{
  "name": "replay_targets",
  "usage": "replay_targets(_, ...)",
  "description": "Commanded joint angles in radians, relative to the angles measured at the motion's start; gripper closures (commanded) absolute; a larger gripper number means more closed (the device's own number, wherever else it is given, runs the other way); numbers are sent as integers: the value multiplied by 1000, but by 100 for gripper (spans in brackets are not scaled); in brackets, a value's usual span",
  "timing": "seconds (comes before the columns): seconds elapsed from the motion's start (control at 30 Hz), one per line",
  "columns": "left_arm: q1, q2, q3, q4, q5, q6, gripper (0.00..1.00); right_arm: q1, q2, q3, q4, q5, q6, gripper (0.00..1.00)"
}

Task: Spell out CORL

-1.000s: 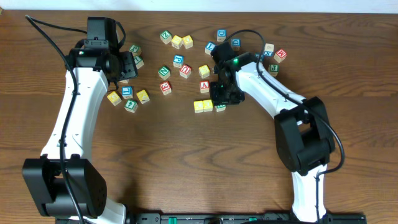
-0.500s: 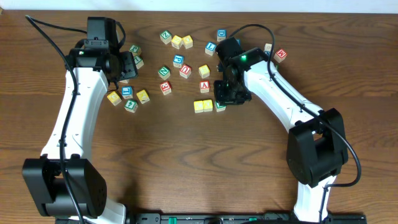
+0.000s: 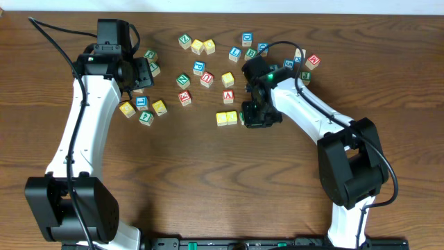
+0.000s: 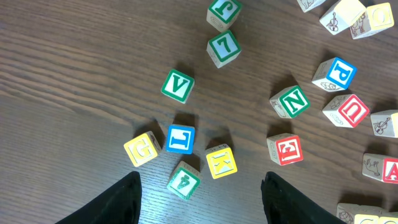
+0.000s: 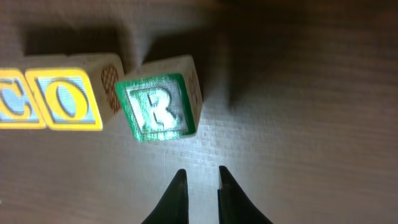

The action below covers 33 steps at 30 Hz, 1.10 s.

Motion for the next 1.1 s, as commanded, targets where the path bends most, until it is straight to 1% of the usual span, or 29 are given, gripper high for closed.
replay_targets(0.0, 4, 10, -10, 3, 2, 2, 39, -7, -13, -33, 35, 8, -4, 88)
replay_targets(0.23, 4, 10, -10, 3, 2, 2, 39, 10, -13, -78, 132, 8, -5, 88)
replay_targets(0.5, 4, 10, -10, 3, 2, 2, 39, 42, -12, -80, 207, 8, -5, 88)
replay_targets(0.63, 4, 10, -10, 3, 2, 2, 39, 54, -12, -80, 208, 8, -5, 89)
replay_targets(0.7, 4, 10, -10, 3, 2, 2, 39, 56, -12, -79, 204, 6, -5, 92)
replay_targets(0.9, 4, 10, -10, 4, 2, 2, 39, 41, -60, -63, 181, 1, -5, 92)
replay_targets(1.07, 4, 10, -10, 4, 2, 2, 39, 12, -124, -60, 216, 16, 9, 92)
